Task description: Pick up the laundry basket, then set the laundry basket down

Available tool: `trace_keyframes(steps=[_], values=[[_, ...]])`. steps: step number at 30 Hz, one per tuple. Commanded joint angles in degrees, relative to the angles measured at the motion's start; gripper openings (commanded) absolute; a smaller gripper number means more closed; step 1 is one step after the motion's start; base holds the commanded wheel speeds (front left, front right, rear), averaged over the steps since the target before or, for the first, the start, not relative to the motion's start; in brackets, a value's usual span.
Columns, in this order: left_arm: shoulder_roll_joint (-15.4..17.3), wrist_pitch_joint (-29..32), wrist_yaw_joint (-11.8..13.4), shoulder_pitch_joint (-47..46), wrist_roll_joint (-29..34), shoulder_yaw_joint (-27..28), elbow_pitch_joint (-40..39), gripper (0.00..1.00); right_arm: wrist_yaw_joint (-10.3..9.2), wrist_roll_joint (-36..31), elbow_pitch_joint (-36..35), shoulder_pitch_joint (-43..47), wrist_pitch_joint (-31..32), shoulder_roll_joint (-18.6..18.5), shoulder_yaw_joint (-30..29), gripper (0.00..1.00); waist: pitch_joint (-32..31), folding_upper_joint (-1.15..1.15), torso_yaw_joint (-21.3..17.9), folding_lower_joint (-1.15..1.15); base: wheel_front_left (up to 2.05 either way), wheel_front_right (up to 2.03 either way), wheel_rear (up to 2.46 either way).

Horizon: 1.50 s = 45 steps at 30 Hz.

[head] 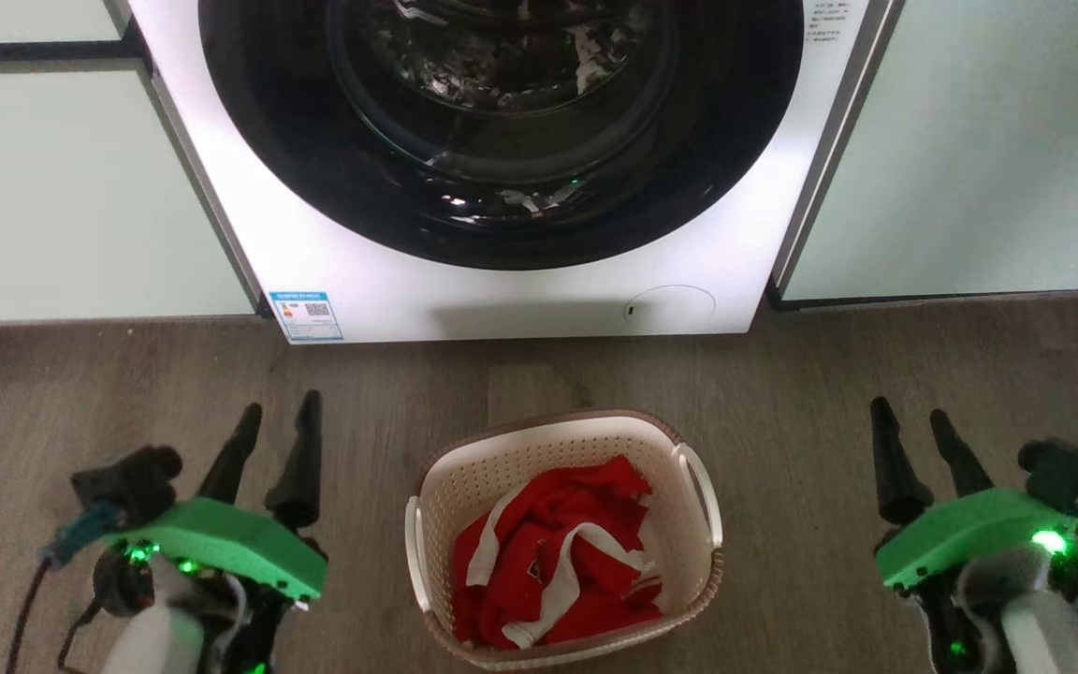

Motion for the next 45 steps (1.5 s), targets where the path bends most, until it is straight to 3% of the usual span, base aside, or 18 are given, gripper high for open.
trace_keyframes(steps=[1,20,33,45], values=[[1.4,-0.6,0.4,-3.4,2.4,0.6,-2.7,1.0,-0.05,-2.7,-2.4,-3.4,-1.0,-1.0,1.0,1.0,0.0,0.0,0.0,0.0,0.0,0.0,0.0],[2.3,-1.0,3.4,-2.9,13.9,-1.6,-5.0,1.0,-0.07,-16.9,-3.5,-2.9,-3.2,-0.7,0.8,1.0,0.0,0.0,0.1,0.0,0.0,0.0,0.0],[2.7,0.2,7.9,-1.6,22.3,-2.1,-8.0,1.0,-0.08,-27.6,-4.6,-1.8,-5.2,1.0,-0.5,1.0,0.3,0.0,0.4,0.0,0.0,0.0,0.0],[2.6,-0.7,10.1,-0.9,27.9,-2.8,-10.7,1.0,-0.08,-30.3,-4.7,-1.5,-7.6,2.2,-1.9,1.0,0.2,0.0,0.5,0.0,0.0,0.0,0.0]])
